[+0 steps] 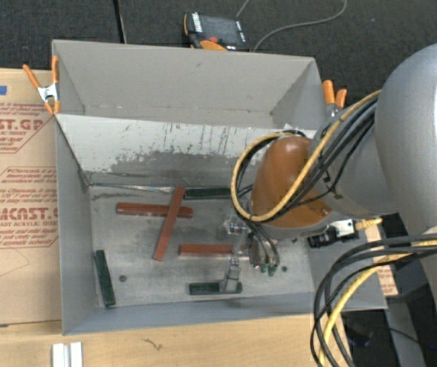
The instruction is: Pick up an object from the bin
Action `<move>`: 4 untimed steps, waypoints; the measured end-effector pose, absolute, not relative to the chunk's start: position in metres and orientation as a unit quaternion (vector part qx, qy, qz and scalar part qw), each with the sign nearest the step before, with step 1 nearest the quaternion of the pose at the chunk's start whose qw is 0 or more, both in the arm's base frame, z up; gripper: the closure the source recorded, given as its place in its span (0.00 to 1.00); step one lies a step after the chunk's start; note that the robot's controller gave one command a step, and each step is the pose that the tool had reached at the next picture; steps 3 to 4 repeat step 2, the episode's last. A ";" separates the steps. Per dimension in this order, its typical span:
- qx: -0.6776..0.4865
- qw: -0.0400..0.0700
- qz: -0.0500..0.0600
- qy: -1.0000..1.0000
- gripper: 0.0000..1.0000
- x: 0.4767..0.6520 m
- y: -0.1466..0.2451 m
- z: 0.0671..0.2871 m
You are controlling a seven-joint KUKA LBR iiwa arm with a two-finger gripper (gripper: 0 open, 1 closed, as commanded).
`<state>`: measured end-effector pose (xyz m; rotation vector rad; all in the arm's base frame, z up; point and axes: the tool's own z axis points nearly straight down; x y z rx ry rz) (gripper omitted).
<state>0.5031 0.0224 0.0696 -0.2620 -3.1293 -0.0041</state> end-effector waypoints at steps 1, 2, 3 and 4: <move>-0.084 -0.001 0.000 -0.996 1.00 0.504 0.020 0.070; -0.013 -0.005 0.000 -1.000 1.00 0.537 0.038 0.244; -0.013 -0.005 0.000 -1.000 1.00 0.537 0.038 0.244; -0.013 -0.005 0.000 -1.000 1.00 0.537 0.038 0.244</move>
Offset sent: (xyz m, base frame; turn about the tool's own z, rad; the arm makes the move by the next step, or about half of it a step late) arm 0.0000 0.0000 0.0000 0.0000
